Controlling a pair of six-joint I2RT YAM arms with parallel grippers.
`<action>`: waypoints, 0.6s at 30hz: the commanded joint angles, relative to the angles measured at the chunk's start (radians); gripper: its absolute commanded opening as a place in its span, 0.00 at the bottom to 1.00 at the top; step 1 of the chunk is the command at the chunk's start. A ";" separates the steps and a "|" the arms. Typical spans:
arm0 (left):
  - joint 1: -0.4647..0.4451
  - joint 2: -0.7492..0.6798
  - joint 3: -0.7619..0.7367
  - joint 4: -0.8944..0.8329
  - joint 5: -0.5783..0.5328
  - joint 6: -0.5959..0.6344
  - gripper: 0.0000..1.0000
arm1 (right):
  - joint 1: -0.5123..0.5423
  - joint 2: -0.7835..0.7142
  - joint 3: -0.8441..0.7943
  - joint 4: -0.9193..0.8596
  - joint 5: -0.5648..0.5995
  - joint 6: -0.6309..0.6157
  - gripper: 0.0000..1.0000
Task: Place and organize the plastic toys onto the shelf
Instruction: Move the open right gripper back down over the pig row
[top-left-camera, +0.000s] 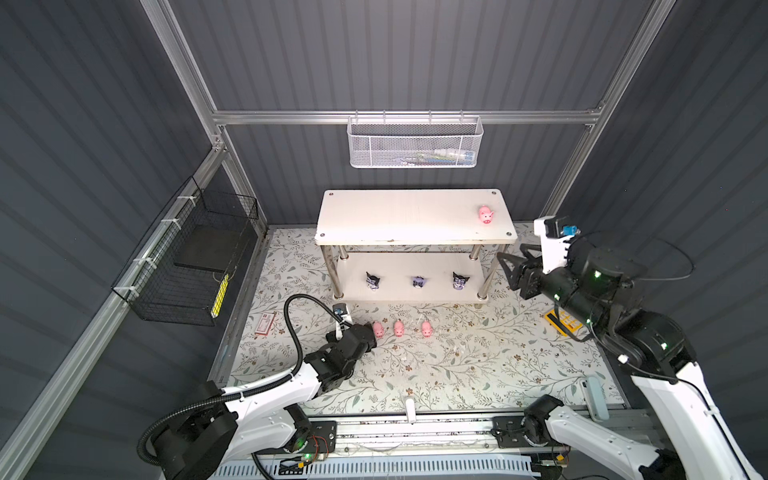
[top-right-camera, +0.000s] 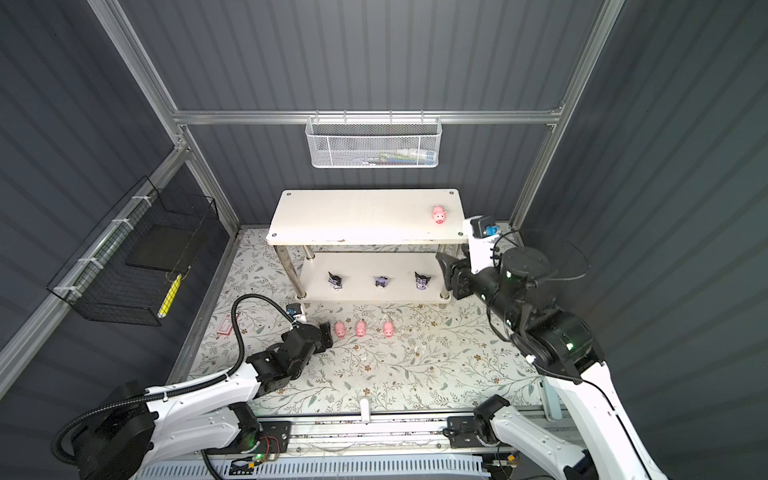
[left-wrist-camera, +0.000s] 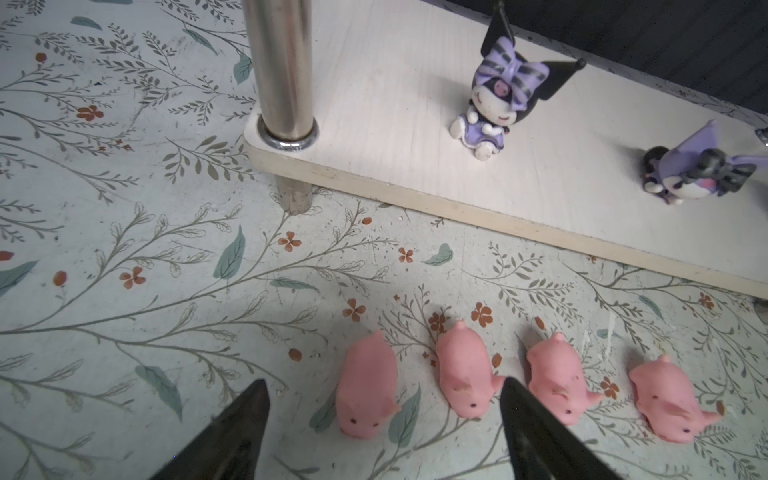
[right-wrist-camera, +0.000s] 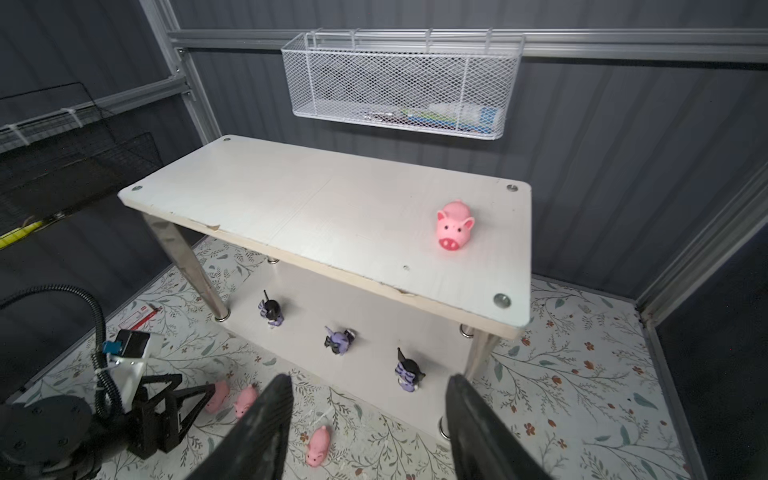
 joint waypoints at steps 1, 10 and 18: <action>0.008 -0.027 0.019 -0.029 -0.041 0.007 0.87 | 0.083 -0.045 -0.168 0.092 0.084 0.041 0.61; 0.008 -0.053 0.020 -0.059 -0.075 -0.029 0.87 | 0.270 -0.029 -0.486 0.235 0.170 0.198 0.61; 0.009 -0.095 0.003 -0.093 -0.095 -0.063 0.87 | 0.273 0.141 -0.605 0.386 0.081 0.307 0.65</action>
